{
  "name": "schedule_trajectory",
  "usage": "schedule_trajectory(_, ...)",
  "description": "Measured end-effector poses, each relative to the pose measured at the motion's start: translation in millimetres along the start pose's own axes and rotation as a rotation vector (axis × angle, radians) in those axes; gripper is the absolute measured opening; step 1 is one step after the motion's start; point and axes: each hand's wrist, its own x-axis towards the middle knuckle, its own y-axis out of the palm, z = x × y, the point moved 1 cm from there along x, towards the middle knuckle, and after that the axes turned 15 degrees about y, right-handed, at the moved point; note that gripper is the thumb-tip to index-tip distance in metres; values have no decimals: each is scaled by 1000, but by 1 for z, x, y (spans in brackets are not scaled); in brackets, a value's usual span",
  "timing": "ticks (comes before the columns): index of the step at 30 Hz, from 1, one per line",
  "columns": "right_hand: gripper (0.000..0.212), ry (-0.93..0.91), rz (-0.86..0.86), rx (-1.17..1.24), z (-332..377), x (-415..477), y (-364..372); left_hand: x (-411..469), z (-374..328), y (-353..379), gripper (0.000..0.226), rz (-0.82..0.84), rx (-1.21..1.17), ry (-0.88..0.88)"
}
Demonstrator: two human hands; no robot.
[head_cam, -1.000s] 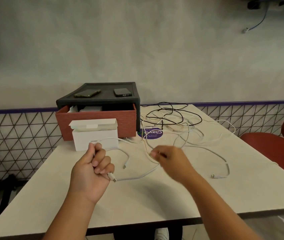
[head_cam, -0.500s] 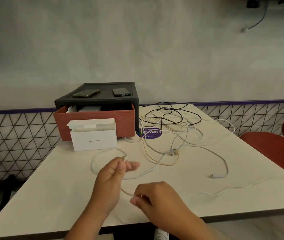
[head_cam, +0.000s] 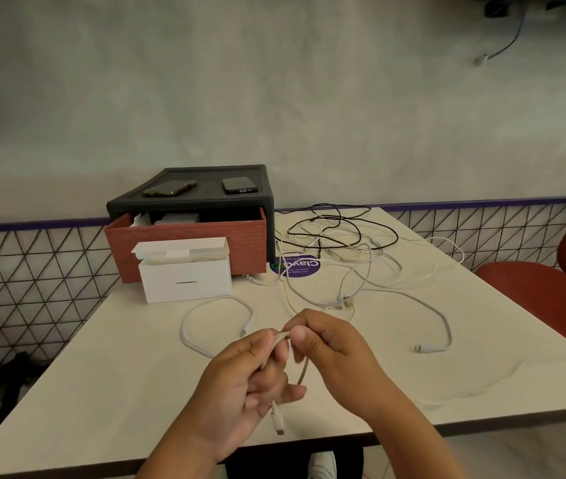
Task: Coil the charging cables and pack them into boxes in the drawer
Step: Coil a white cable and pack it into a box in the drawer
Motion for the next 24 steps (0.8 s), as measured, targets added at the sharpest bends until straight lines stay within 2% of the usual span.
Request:
schedule_trajectory(2,27,49,33,90,1,-1,3,1,2,-1,24,-50,-42,9)
schedule_trajectory(4,33,89,-12,143,1,-1,3,4,4,-4,19,-55,64,48)
schedule_trajectory(8,34,167,-147,200,2,3,-3,8,10,-15,22,-26,742,192)
schedule_trajectory(10,35,198,-190,181,1,5,-6,6,9,-18,25,-23,929,257)
schedule_trajectory(13,37,256,-203,154,0,6,-9,6,5,-22,23,21,1048,286)
schedule_trajectory(18,36,341,-89,363,6,5,-8,13,-6,-26,32,-102,969,355)
schedule_trajectory(22,35,316,-73,480,7,7,1,14,-8,-15,14,-140,536,251)
schedule_trajectory(24,34,293,-74,474,6,8,5,11,-4,-9,16,-130,486,231)
